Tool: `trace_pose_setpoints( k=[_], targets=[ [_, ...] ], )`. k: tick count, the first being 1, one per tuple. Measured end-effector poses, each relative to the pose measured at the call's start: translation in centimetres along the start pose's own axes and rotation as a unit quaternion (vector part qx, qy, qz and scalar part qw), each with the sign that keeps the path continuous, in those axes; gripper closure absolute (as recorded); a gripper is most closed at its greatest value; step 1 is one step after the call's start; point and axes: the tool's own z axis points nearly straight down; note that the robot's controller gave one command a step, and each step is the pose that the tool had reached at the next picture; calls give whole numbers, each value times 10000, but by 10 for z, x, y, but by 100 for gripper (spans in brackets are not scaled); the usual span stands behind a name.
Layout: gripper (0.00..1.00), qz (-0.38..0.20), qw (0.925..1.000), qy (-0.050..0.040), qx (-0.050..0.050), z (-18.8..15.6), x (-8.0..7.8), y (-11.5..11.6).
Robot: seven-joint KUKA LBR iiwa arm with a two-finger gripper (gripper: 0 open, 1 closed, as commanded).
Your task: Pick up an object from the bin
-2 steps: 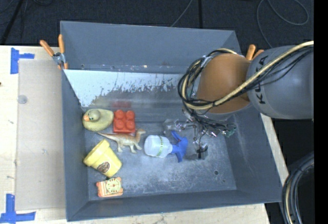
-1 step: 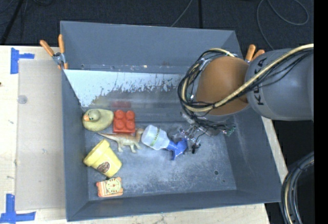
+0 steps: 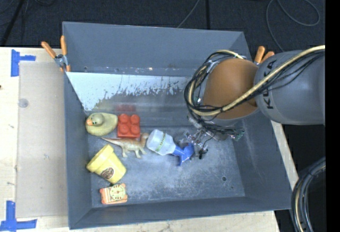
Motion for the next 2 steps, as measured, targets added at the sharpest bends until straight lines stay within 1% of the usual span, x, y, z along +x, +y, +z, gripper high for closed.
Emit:
trace_pose_setpoints(
  k=[1,2],
  targets=[
    [100,2,10000,9,-12,-3,1,1],
    [100,3,10000,20,-27,-19,1,2]
  ],
)
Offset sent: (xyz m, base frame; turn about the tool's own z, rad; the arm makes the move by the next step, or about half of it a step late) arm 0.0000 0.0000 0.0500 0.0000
